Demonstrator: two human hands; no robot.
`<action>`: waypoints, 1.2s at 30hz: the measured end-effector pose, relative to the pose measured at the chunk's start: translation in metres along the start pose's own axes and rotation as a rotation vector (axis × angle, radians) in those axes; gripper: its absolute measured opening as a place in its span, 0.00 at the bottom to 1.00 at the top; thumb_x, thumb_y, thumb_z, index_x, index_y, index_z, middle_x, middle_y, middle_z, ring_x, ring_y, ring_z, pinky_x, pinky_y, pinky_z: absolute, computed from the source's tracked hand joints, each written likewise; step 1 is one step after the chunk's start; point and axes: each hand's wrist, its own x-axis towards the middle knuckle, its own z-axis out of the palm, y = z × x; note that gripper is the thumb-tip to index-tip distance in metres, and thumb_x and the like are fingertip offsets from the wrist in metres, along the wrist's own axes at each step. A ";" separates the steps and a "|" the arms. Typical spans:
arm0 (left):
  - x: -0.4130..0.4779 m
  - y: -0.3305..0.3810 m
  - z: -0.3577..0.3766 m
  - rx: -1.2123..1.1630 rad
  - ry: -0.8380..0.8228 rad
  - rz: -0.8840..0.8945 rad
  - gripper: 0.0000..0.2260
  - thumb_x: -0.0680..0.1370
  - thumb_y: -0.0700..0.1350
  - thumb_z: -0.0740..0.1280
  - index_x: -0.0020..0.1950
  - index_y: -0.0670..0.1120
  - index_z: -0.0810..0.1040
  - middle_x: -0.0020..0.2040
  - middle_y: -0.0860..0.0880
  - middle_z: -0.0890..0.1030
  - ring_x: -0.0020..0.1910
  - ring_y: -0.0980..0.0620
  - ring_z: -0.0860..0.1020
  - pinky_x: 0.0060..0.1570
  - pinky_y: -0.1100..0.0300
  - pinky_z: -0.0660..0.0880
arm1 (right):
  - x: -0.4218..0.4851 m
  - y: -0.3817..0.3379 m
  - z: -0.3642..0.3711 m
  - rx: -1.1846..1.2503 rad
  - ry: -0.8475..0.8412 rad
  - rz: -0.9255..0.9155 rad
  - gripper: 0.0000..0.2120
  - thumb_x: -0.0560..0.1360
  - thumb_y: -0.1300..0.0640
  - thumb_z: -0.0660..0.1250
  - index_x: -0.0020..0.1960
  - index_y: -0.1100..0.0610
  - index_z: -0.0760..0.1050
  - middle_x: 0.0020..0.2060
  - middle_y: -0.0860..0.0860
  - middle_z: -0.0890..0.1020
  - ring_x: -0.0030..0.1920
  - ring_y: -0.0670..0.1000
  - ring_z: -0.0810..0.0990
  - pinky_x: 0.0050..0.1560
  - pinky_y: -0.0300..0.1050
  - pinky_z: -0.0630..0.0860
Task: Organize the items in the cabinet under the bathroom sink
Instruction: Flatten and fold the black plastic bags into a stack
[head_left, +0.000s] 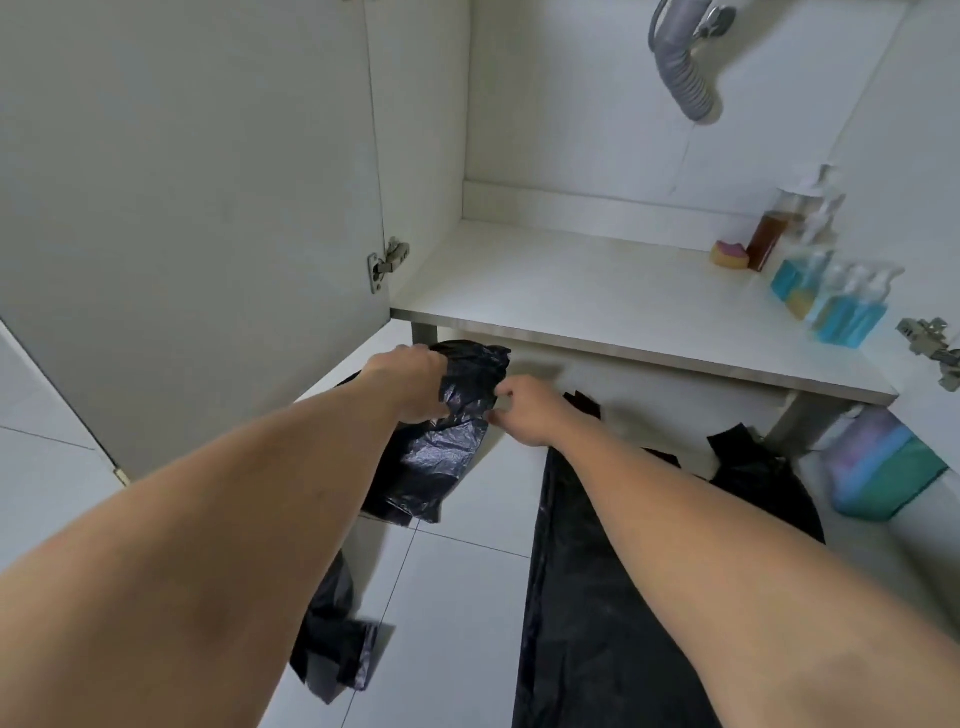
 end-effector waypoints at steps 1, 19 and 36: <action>0.008 -0.005 0.003 -0.009 0.025 -0.003 0.25 0.74 0.59 0.71 0.67 0.49 0.74 0.63 0.46 0.74 0.63 0.43 0.72 0.59 0.46 0.75 | 0.009 -0.001 0.007 0.022 -0.002 0.009 0.19 0.80 0.55 0.68 0.67 0.62 0.73 0.61 0.58 0.79 0.62 0.61 0.77 0.54 0.46 0.73; 0.044 -0.041 0.040 -0.004 0.054 -0.240 0.32 0.75 0.60 0.70 0.69 0.45 0.62 0.66 0.44 0.71 0.66 0.41 0.70 0.62 0.41 0.69 | 0.099 0.005 0.033 0.724 0.154 0.294 0.14 0.78 0.61 0.70 0.64 0.58 0.76 0.56 0.53 0.79 0.52 0.52 0.78 0.55 0.49 0.75; -0.010 0.011 -0.078 -0.511 0.614 0.016 0.11 0.81 0.50 0.57 0.57 0.45 0.71 0.48 0.39 0.80 0.46 0.36 0.78 0.48 0.43 0.76 | -0.022 0.001 -0.044 0.425 0.063 0.088 0.11 0.73 0.54 0.76 0.52 0.58 0.79 0.40 0.54 0.82 0.38 0.52 0.76 0.33 0.41 0.67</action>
